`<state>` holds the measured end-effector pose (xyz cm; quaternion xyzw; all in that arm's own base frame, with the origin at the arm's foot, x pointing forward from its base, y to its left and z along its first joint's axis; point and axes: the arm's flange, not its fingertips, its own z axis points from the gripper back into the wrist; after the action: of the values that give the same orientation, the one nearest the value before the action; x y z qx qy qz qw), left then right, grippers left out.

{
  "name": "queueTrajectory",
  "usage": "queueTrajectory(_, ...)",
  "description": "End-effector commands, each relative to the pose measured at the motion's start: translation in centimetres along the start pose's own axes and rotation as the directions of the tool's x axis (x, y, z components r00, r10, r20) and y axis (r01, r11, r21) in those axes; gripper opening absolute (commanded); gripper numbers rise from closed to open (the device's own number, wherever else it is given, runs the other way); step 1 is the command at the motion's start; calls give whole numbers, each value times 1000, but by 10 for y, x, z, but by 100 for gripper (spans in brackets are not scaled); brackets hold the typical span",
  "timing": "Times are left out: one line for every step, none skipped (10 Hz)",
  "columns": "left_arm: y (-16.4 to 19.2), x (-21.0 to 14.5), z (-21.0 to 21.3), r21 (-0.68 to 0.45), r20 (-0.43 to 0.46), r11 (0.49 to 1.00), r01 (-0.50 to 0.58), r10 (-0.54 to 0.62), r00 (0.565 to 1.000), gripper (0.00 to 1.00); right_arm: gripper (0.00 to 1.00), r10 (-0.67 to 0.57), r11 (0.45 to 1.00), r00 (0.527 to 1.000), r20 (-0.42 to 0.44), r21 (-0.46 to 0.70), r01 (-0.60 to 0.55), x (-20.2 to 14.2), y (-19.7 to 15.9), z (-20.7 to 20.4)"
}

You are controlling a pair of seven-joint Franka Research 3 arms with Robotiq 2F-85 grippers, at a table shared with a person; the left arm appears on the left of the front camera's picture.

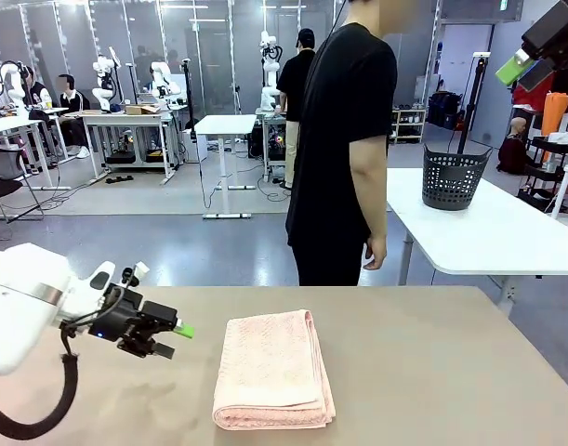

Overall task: Fold the towel.
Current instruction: Pick up the 100 cm Hotel Towel and place it on the left side of the table.

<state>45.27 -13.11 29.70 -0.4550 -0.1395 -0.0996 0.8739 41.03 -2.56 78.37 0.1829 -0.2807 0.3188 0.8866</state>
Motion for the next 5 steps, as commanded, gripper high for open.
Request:
queueTrajectory(2, 3, -26, 9, 66, 1000, 25, -25, 998, 100, 100, 5, 1000, 1000, 5, 12, -5, 0, 1, 0)
queueTrajectory(1, 0, -36, -29, 82, 999, 23, -21, 996, 100, 100, 5, 1000, 1000, 5, 12, -5, 0, 1, 0)
queueTrajectory(-4, -5, -44, -54, 100, 999, 8, -2, 995, 100, 100, 5, 1000, 1000, 5, 12, -5, 0, 1, 0)
queueTrajectory(-4, -6, -50, -17, 104, 1000, 6, -5, 995, 100, 100, 5, 1000, 1000, 5, 12, -5, 0, 1, 0)
queueTrajectory(-2, -5, -56, -35, 117, 999, -14, 18, 993, 100, 100, 5, 1000, 1000, 5, 12, -5, 0, 1, 0)
